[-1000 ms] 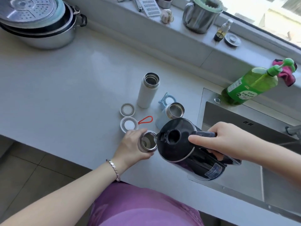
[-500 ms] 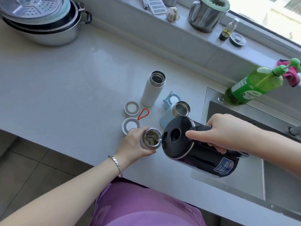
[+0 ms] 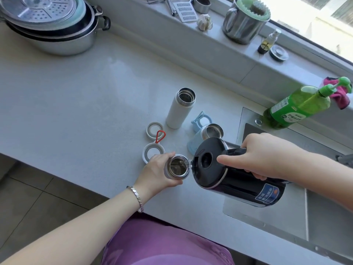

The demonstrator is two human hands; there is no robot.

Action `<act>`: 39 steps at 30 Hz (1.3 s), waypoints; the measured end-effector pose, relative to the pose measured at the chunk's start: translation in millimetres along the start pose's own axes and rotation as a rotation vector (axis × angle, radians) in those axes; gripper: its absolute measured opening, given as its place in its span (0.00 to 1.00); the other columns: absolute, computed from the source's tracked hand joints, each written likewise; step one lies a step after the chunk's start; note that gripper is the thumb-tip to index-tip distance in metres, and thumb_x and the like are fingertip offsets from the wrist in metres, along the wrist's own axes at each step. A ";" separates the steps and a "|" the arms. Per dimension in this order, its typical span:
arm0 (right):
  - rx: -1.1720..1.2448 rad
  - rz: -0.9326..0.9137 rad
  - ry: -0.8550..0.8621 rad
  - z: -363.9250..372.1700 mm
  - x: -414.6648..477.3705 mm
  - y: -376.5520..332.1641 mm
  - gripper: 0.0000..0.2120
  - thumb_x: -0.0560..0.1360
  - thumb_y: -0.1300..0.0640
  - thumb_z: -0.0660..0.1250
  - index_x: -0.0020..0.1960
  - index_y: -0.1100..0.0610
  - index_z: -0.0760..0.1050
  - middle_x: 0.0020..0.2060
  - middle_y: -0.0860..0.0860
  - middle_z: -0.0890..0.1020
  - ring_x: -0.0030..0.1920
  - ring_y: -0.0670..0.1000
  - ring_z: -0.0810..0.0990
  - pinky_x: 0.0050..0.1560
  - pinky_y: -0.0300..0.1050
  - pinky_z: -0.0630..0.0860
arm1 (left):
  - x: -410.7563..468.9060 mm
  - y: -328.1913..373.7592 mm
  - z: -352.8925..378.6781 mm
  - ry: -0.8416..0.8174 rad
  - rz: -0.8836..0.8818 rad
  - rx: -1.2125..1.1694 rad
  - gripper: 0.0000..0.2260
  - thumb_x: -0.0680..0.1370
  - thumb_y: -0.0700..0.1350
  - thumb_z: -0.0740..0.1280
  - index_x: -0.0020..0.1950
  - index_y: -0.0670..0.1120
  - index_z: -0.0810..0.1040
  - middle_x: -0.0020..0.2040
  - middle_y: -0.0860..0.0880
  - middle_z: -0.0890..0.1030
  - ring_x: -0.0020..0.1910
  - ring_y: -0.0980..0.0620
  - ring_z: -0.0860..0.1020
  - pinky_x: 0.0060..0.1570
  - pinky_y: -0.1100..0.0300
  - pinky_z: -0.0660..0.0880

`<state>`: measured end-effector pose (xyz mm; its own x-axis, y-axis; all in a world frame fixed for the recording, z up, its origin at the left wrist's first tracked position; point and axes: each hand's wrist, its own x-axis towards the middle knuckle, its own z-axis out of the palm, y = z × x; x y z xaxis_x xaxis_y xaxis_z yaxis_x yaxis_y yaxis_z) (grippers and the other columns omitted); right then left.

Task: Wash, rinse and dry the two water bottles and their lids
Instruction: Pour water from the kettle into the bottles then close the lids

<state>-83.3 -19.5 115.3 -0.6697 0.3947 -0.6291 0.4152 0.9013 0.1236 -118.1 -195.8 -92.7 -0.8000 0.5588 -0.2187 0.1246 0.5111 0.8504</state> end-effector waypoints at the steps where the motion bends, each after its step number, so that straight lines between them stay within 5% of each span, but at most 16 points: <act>1: -0.002 -0.003 0.003 0.1 0.2 0.0 0.29 0.67 0.32 0.60 0.22 0.56 0.67 0.18 0.49 0.76 0.23 0.47 0.75 0.33 0.40 0.73 | -0.2 -0.8 0.2 -0.002 -0.003 -0.002 0.37 0.61 0.46 0.80 0.68 0.46 0.71 0.54 0.55 0.72 0.61 0.51 0.71 0.61 0.67 0.63; 7: -0.011 -0.009 0.004 0.2 -3.3 -0.2 0.28 0.67 0.33 0.59 0.22 0.56 0.68 0.18 0.49 0.76 0.23 0.47 0.75 0.33 0.40 0.72 | 1.1 -0.5 0.6 0.001 0.004 0.020 0.37 0.61 0.47 0.80 0.67 0.45 0.71 0.61 0.50 0.76 0.61 0.52 0.71 0.59 0.70 0.61; 39: -0.151 -0.031 0.033 -13.4 -5.9 -24.1 0.29 0.68 0.32 0.58 0.24 0.56 0.67 0.19 0.49 0.76 0.26 0.47 0.76 0.31 0.39 0.70 | 2.2 -2.4 -0.9 -0.010 0.016 0.033 0.37 0.61 0.48 0.80 0.67 0.46 0.72 0.61 0.50 0.76 0.62 0.51 0.71 0.60 0.68 0.62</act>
<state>-97.6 -41.1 126.4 -0.7013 0.3698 -0.6094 0.2985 0.9287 0.2201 -120.6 -196.3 -94.7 -0.7920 0.5734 -0.2095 0.1572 0.5231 0.8376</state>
